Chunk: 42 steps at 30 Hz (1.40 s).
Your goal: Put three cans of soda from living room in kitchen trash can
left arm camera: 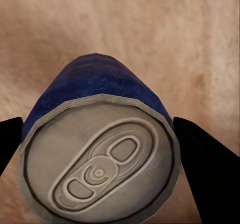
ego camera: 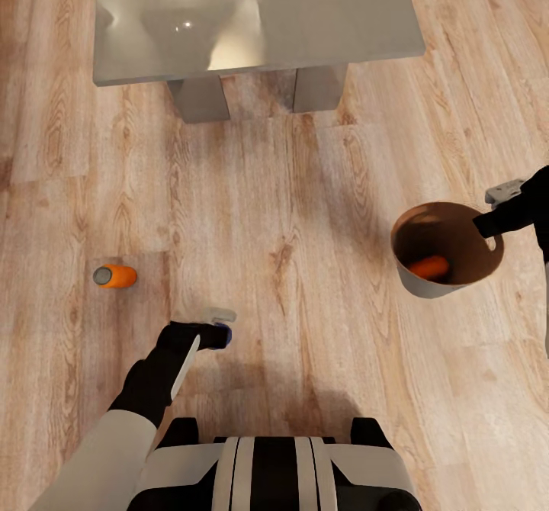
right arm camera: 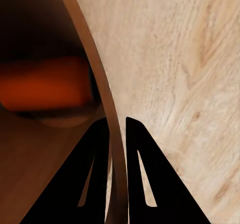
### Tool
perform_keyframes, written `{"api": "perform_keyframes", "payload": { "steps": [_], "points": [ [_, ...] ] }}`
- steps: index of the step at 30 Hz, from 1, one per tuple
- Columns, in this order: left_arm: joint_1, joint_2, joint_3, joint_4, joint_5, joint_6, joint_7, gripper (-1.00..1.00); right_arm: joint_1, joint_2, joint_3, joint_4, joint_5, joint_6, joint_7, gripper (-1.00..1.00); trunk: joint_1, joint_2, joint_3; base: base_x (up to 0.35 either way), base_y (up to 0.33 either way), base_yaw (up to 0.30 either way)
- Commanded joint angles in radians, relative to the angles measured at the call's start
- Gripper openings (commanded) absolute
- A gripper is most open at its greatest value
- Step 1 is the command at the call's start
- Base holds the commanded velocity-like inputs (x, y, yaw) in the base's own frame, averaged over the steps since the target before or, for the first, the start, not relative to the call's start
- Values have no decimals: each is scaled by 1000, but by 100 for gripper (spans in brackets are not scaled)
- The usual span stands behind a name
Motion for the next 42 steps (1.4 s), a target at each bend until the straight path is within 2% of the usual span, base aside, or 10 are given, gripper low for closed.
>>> {"api": "perform_keyframes", "payload": {
  "steps": [1, 6, 13, 14, 19, 22, 24, 28, 35, 42],
  "points": [
    [6, 0, 0, 0, -1, -6, -6, -100, 6, 6, -6, 0, -6, 2, 3, -100, 0, 0, 0, 0, 0, 0],
    [11, -11, -9, -11, 2, -21, -29, -100, 37, 34, -17, 12, -28, 7, 8, -100, -8, 14, 6, 0, 0, 0],
    [-29, 9, -16, -40, 5, 18, -64, -100, 10, 73, -18, 54, 23, 21, 27, -100, -35, 63, 28, 0, 0, 0],
    [-152, 29, -16, -41, 5, 250, -84, -100, 7, 178, -18, 83, 56, 78, 113, -100, -38, 70, 31, 0, 0, 0],
    [-221, 53, 14, -39, 4, 250, -117, -100, 4, 179, -19, 85, 61, 78, 116, -100, -58, 105, 47, 0, 0, 0],
    [-279, 113, 77, 15, 2, 250, -206, -100, 4, 181, -19, 85, 62, 78, 116, -100, -69, 126, 57, 0, 0, 0],
    [-356, 173, 105, 132, 2, 250, -305, -100, 10, 184, -18, 85, 59, 78, 117, -100, -77, 140, 63, 0, 0, 0],
    [-513, 249, 120, 371, 2, 250, -472, -100, 19, 193, -18, 85, 55, 78, 117, -100, -92, 168, 75, 0, 0, 0],
    [-670, 294, 122, 592, 1, 250, -696, -100, 33, 219, -18, 85, 54, 78, 117, -100, -119, 217, 97, 0, 0, 0],
    [-754, 293, 122, 674, 1, 250, -830, -100, 56, 249, -18, 84, 57, 78, 118, -100, -146, 266, 119, 0, 0, 0]
  ]
}}
